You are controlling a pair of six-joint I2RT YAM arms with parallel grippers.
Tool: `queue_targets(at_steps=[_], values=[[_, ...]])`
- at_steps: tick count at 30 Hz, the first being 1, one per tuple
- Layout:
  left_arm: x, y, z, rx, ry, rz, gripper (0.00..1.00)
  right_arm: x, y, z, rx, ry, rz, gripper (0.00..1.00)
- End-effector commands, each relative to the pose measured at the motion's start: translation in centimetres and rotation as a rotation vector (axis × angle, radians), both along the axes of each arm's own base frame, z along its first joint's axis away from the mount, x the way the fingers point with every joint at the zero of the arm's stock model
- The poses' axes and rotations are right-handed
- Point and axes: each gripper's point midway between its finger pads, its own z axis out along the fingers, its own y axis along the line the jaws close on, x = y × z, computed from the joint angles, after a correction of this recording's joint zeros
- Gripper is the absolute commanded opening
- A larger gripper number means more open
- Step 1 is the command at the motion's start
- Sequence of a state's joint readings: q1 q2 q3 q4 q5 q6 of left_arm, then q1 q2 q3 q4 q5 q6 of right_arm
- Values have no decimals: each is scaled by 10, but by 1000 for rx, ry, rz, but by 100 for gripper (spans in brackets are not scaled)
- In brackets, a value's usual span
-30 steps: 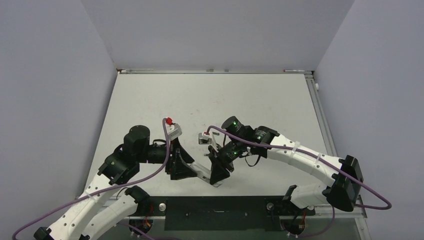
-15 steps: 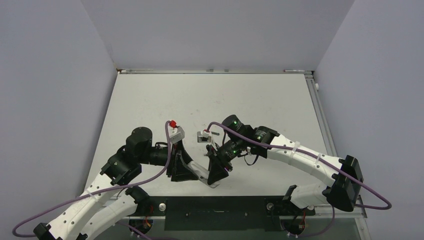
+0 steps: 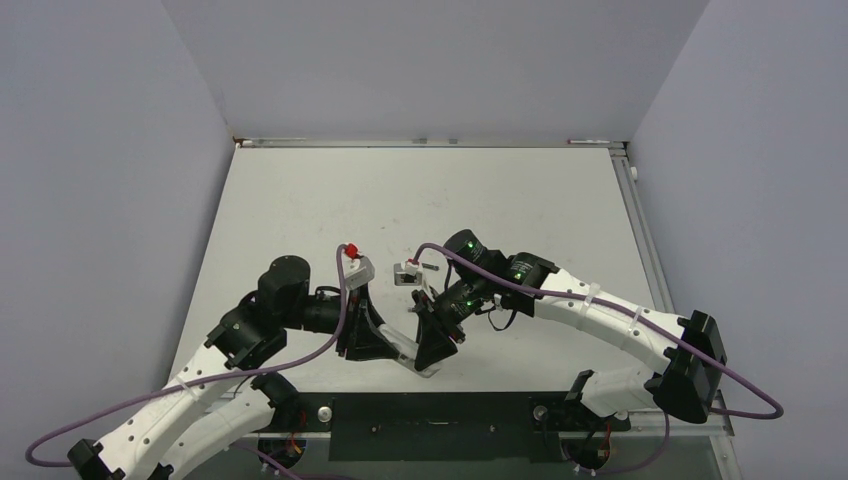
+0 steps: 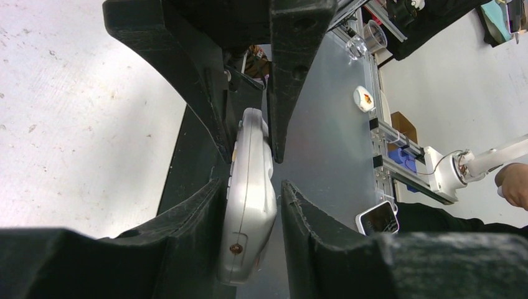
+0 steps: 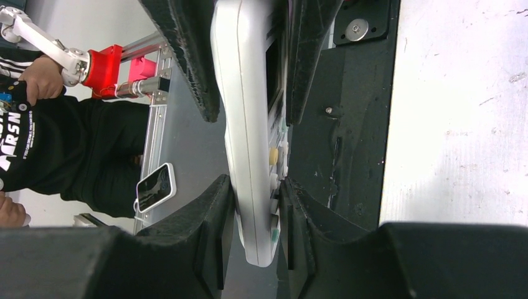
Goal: Load the batteries into the remote control
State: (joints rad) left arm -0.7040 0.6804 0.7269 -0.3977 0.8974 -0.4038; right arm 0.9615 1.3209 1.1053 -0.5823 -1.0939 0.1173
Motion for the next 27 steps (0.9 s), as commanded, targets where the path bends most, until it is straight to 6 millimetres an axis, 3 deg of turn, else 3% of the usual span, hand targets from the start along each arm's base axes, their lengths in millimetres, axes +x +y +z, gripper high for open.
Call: queue_targets(at_steps=[1,3,6,9,11,19,27], values=[[0,-4,7,-36,-52,-24,31,4,5,25,108,-60,20,9],[0,-5,6,-34,-53,-23,23,3,5,25,107,-60,20,9],[2,-5,7,-31,-57,-16,0,3,5,24,105,-60,19,9],[3,-5,7,-32,-64,-6,0,5,4,22,97,-69,6,9],[5,-5,8,-32,-69,12,0,8,4,21,88,-82,-12,20],[15,-4,0,-19,-66,85,0,20,0,19,76,-162,-105,44],[32,-3,-1,-19,-61,203,0,59,-12,14,7,-250,-378,53]])
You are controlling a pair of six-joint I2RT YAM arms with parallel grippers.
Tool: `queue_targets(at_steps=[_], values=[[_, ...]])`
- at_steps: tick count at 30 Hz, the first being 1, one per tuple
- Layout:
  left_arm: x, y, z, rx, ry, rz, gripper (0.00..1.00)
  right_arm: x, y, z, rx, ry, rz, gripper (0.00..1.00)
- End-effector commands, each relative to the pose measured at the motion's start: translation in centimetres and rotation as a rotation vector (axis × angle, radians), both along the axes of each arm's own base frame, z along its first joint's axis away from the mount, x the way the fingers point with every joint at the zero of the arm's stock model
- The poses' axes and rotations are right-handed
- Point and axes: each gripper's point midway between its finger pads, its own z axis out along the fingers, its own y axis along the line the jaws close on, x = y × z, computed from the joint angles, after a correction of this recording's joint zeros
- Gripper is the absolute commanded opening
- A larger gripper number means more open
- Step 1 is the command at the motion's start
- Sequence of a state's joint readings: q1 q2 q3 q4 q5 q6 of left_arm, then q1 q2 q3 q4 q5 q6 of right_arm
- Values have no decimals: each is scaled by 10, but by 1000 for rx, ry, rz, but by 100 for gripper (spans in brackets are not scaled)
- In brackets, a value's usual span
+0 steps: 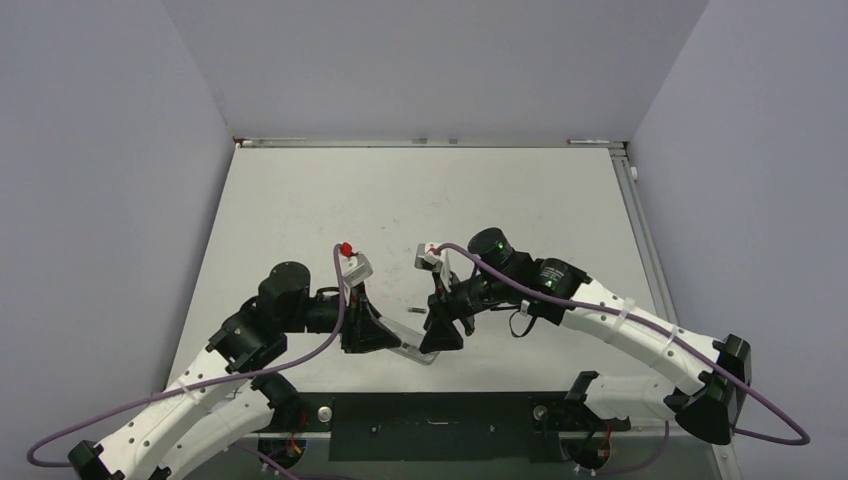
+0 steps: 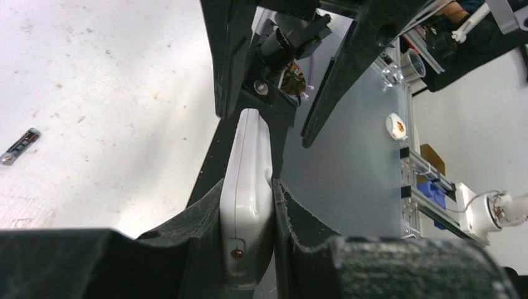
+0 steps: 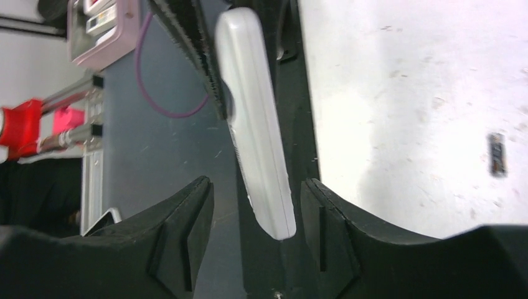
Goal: Load the batteries into the remote control
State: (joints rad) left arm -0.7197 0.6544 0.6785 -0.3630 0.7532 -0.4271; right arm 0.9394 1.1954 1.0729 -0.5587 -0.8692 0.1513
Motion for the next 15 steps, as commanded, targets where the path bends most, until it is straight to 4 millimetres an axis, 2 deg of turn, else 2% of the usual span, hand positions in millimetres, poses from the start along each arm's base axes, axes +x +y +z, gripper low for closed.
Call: queue_targets(at_steps=[1,6,15], values=[[16,-2,13,-47,-41,95,0,34,-6,10,13,-95,-222,53],[28,-1,8,-49,-18,184,0,55,-17,14,40,-79,-453,54],[45,-2,-4,-84,49,306,0,64,-33,9,144,74,-720,54]])
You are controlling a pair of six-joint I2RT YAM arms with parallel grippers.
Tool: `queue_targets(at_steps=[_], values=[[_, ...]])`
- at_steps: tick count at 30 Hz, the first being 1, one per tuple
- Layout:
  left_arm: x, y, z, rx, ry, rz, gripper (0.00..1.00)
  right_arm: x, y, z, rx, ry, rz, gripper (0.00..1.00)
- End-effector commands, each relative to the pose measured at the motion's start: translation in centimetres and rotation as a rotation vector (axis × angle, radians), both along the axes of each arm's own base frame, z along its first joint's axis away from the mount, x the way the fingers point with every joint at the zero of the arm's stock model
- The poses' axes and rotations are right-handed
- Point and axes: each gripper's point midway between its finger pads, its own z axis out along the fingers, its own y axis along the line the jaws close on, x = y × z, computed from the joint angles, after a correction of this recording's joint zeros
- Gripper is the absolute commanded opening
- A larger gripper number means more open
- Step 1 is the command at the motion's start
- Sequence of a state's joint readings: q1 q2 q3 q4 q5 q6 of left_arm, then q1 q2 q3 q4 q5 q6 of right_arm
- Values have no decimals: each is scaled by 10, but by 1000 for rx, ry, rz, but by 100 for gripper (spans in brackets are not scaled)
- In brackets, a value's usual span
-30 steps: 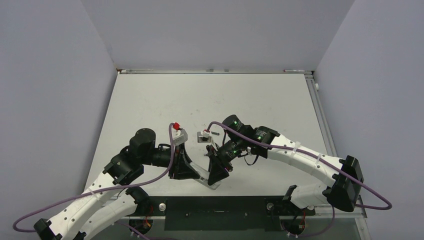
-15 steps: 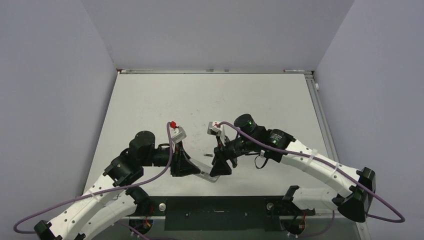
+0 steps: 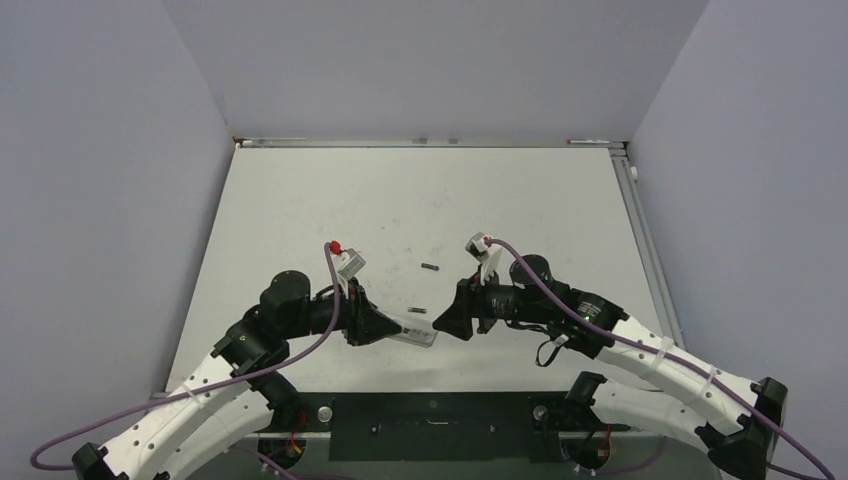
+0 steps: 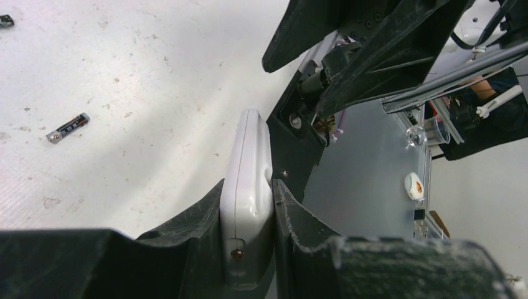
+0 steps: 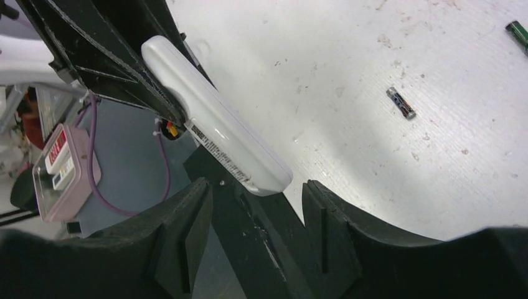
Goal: Load the batteries into the remote control
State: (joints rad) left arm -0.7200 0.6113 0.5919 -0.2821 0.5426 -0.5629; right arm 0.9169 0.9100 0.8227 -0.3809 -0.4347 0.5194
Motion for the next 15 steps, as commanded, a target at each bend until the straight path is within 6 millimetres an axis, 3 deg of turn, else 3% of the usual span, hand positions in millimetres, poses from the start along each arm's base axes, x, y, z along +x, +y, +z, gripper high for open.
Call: queue_targets(at_steps=[1,8,15], values=[[15,-4,12,-88,-7,90,0,18,-1,21,150,33,-186,54],[24,-4,3,-138,82,180,0,20,-11,2,261,91,-294,55],[27,-1,-14,-172,179,249,0,10,-9,-8,337,131,-264,59]])
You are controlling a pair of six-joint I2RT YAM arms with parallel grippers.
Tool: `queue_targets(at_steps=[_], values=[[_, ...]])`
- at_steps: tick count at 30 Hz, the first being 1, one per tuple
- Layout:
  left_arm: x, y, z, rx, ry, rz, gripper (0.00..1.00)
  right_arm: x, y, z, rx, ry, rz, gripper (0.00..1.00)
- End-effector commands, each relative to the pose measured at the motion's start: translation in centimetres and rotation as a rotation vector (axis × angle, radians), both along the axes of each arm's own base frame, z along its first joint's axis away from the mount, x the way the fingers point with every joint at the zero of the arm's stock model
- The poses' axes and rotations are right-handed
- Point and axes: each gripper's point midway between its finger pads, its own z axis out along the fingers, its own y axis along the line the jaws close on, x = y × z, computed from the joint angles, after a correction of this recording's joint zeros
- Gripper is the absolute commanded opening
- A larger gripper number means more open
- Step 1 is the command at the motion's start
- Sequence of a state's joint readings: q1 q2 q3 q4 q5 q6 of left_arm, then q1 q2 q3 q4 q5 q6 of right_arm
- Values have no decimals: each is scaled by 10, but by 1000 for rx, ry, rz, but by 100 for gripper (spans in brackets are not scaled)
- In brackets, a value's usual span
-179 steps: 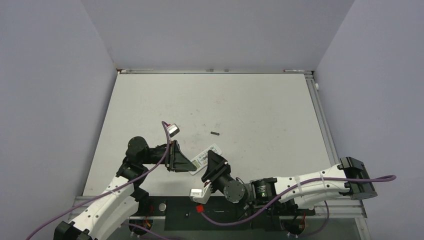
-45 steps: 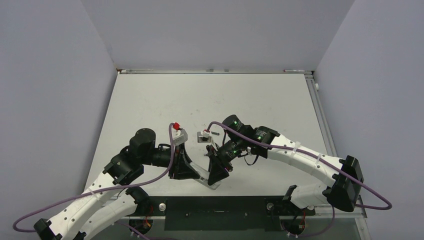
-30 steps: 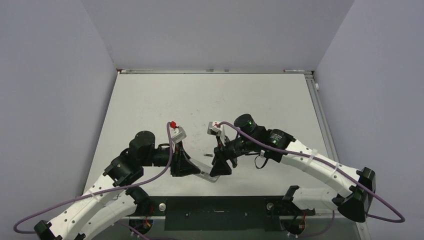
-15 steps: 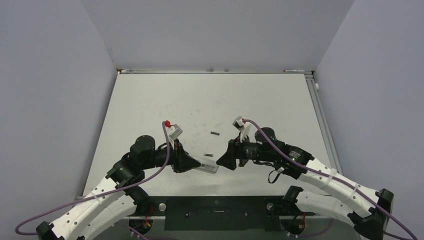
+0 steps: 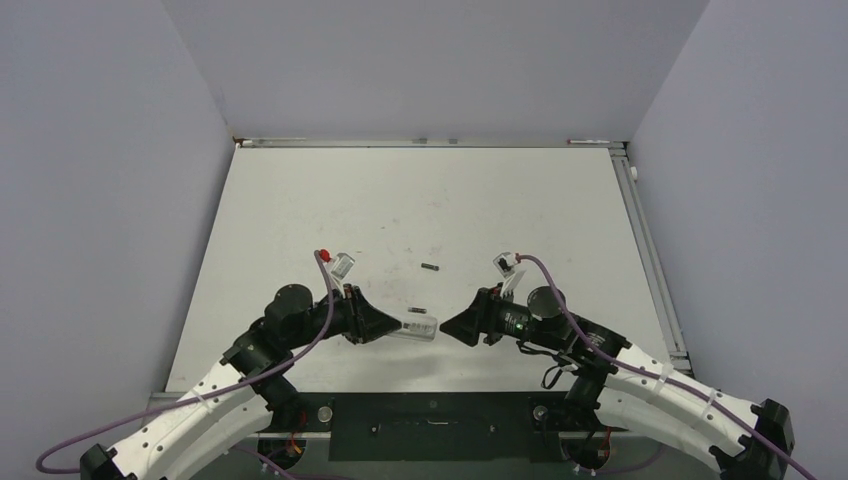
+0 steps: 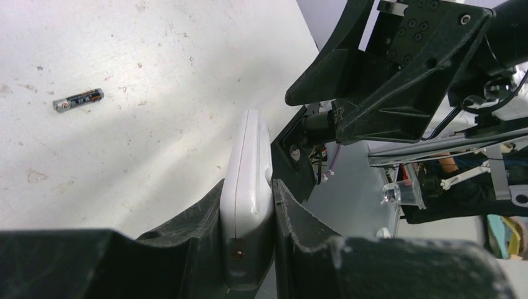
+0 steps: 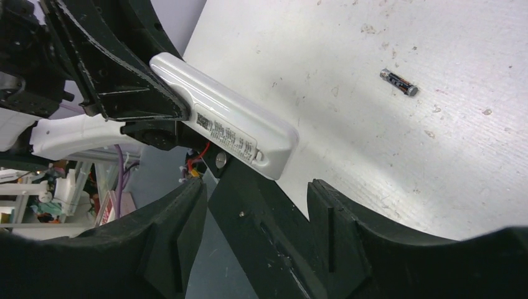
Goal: Load the batteries into the remote control
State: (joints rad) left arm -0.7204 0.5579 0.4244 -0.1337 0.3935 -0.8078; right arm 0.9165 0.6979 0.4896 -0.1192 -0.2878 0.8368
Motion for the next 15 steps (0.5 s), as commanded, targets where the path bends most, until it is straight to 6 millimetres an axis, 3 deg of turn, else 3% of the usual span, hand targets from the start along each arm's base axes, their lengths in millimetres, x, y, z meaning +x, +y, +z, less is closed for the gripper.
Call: queue_targets(at_steps=[1,15], values=[[8,-2,14,-94,16,62,0,4,8,22,157,-13,-22,59],[11,3,-9,-71,146,139,0,-7,37,19,133,57,-7,62]])
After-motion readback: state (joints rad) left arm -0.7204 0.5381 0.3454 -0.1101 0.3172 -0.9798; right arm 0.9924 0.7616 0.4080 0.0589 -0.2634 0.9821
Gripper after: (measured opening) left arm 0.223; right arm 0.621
